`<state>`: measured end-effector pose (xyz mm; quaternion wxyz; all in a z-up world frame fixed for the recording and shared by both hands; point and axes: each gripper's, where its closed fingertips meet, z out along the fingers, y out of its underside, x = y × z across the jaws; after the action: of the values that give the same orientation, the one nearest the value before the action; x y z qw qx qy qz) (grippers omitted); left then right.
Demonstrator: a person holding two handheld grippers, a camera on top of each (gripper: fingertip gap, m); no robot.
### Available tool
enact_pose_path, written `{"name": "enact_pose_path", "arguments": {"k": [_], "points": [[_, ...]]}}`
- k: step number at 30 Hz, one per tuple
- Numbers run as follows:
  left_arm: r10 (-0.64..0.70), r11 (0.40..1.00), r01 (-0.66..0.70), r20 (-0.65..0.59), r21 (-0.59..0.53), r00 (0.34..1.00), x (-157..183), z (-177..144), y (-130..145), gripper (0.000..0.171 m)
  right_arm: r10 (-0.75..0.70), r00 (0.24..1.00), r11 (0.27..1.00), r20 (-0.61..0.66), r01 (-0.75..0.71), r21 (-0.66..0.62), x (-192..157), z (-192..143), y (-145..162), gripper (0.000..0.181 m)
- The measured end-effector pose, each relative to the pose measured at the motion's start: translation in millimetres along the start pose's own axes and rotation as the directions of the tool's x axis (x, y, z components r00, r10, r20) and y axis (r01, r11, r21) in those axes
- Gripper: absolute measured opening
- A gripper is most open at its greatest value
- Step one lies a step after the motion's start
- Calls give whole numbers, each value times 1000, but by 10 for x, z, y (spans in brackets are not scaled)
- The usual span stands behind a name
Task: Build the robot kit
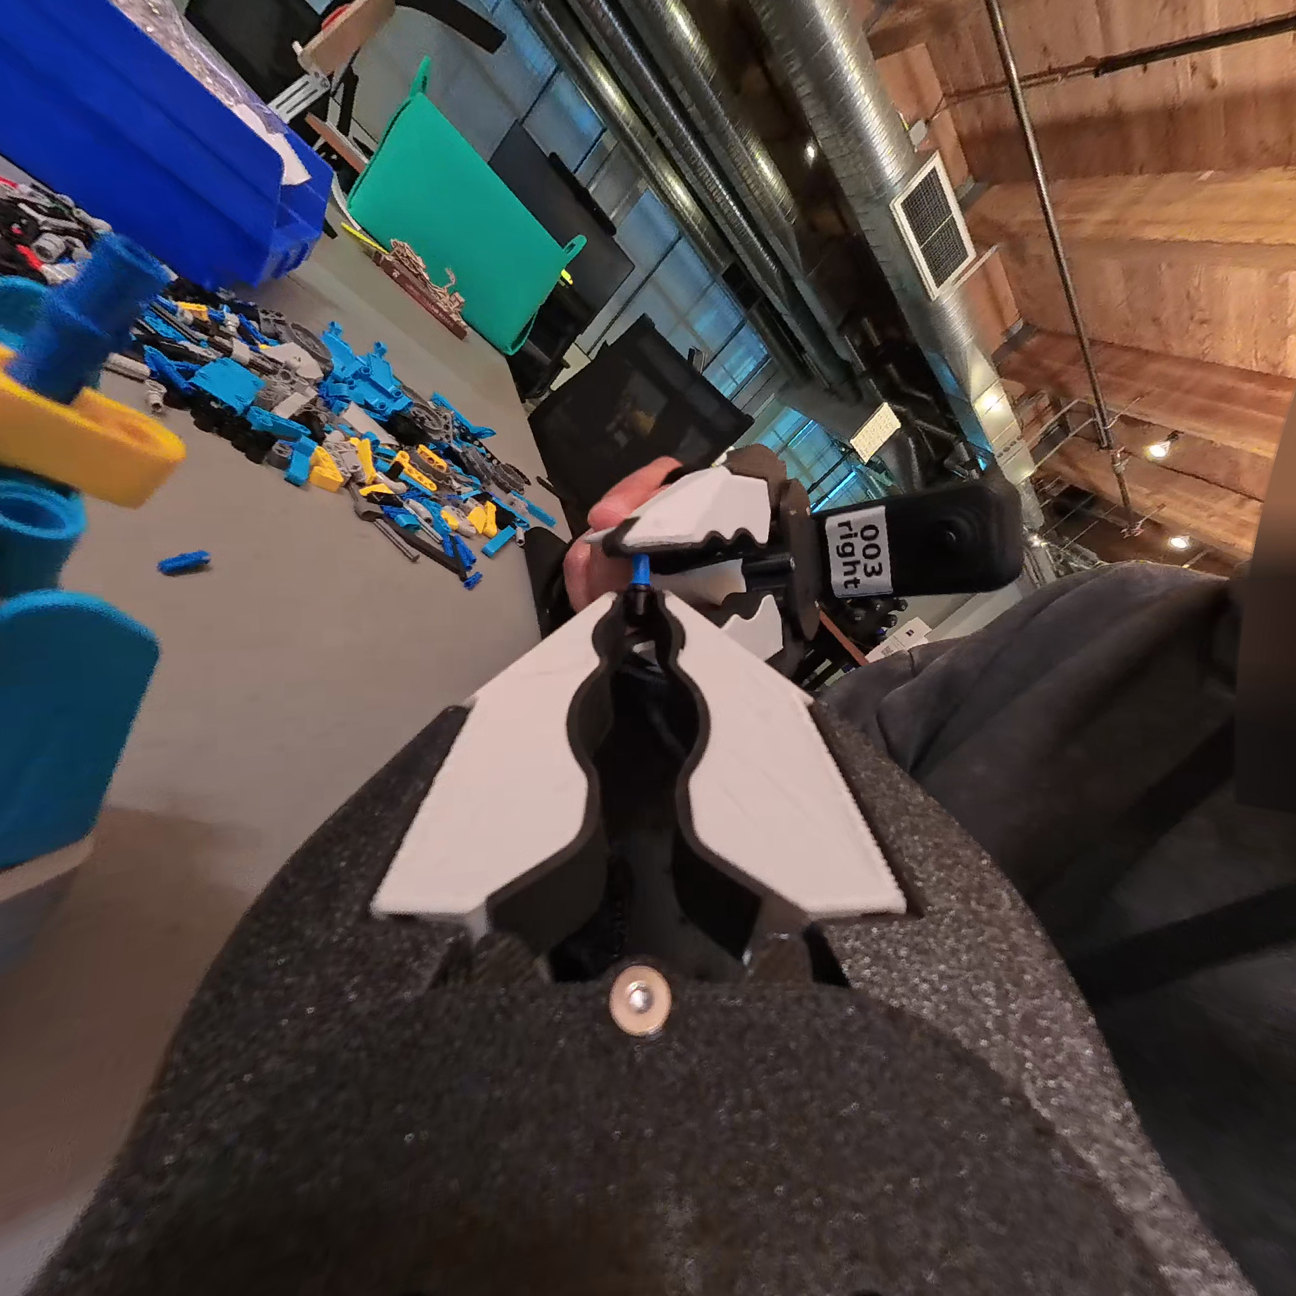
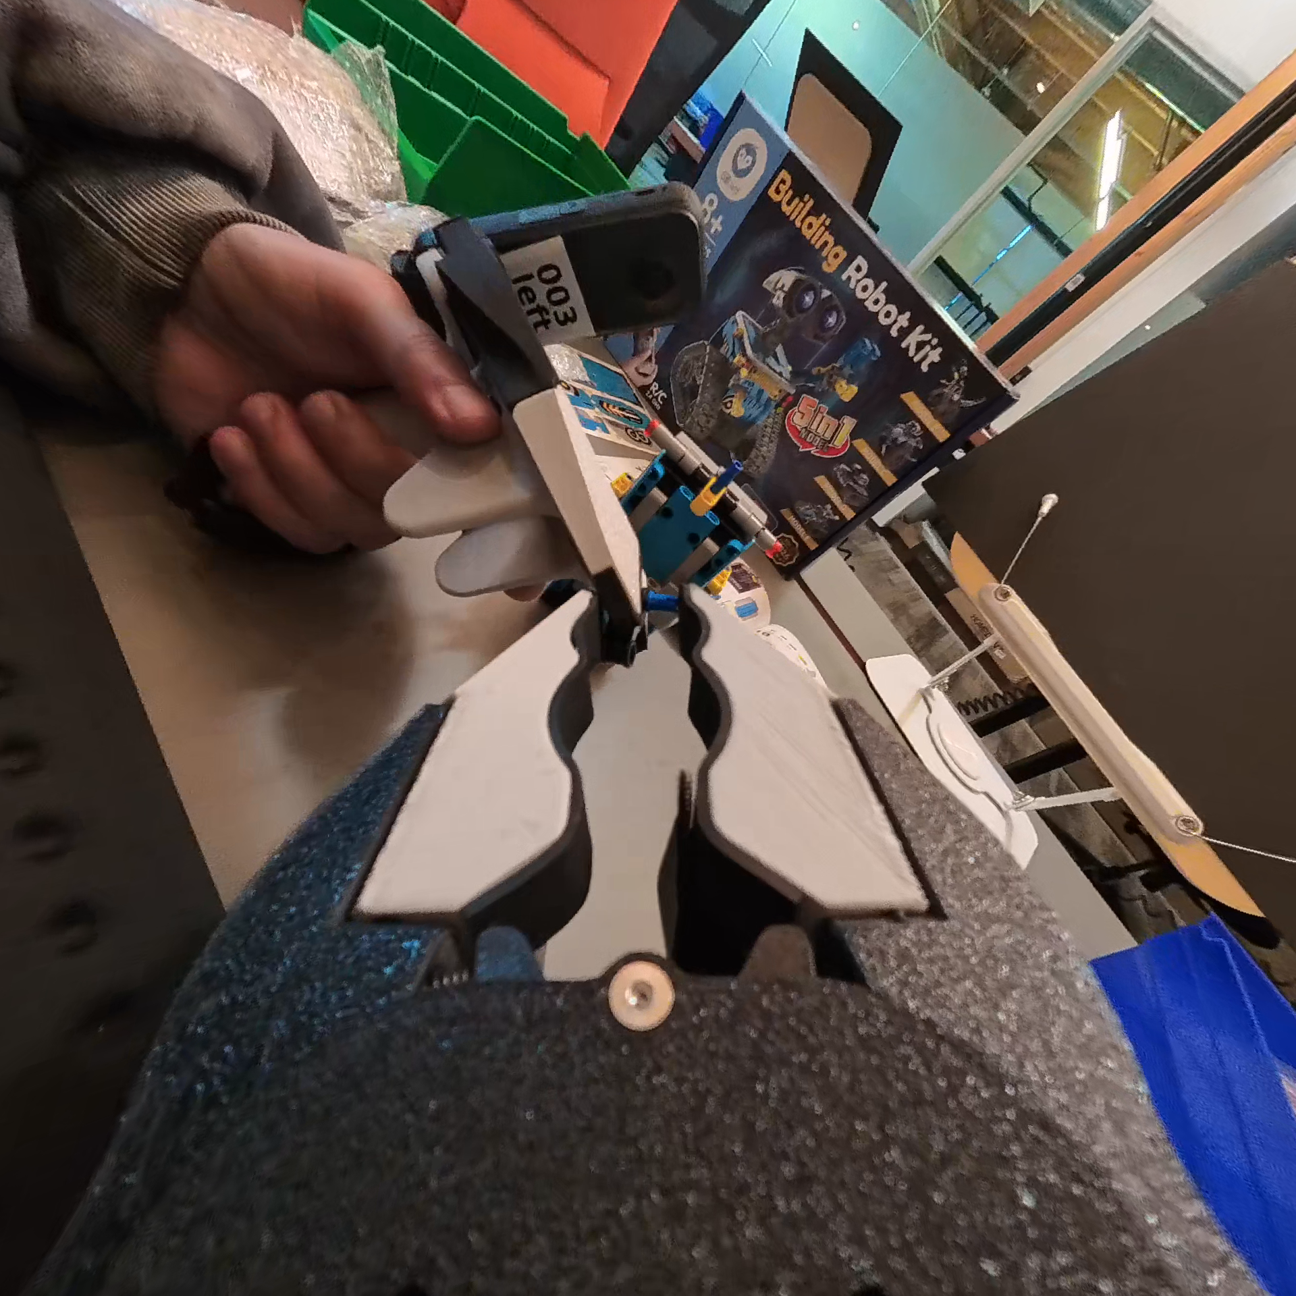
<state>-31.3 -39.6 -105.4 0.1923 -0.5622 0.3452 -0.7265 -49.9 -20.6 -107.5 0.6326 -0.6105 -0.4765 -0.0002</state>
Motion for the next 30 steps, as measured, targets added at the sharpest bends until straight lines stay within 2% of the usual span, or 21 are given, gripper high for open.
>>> {"name": "enact_pose_path", "arguments": {"k": [10, 12, 14, 18, 25, 27, 28, 29, 30], "points": [[6, 1000, -6, -16, -27, 1000, 25, 8, 41, 5, 29, 996, 1000, 85, -29, 4, -80, -19, -4, 15], [-1, 1000, 0, -31, -18, 1000, 38, 7, 15, 6, 70, 993, 997, 90, -72, 16, -60, -16, -24, 16], [3, 1000, -2, -49, 14, 999, 68, 15, -33, 7, 102, 992, 994, 72, -105, 35, 0, -29, -57, 17], [1, 998, 3, -57, 65, 998, 69, -29, -109, 8, 44, 999, 998, -20, -44, 41, 84, -43, -58, 17], [51, 998, -49, -37, 31, 998, 49, -43, -65, 4, 74, 997, 996, 13, -74, 43, 39, -33, -33, 17], [91, 996, -90, -22, 24, 996, 44, -58, -71, 4, 148, 987, 987, 59, -151, 61, 15, -30, -24, 19], [118, 993, -118, -16, 23, 993, 48, -70, -78, 4, 218, 970, 973, 110, -224, 53, -5, -30, 5, 30], [147, 989, -147, -17, 18, 989, 61, -84, -81, 4, 305, 939, 949, 161, -315, 37, -3, -35, 39, 41], [176, 984, -175, -15, 13, 984, 71, -98, -85, 4, 389, 890, 914, 238, -406, 23, -28, -56, 58, 43]]}}
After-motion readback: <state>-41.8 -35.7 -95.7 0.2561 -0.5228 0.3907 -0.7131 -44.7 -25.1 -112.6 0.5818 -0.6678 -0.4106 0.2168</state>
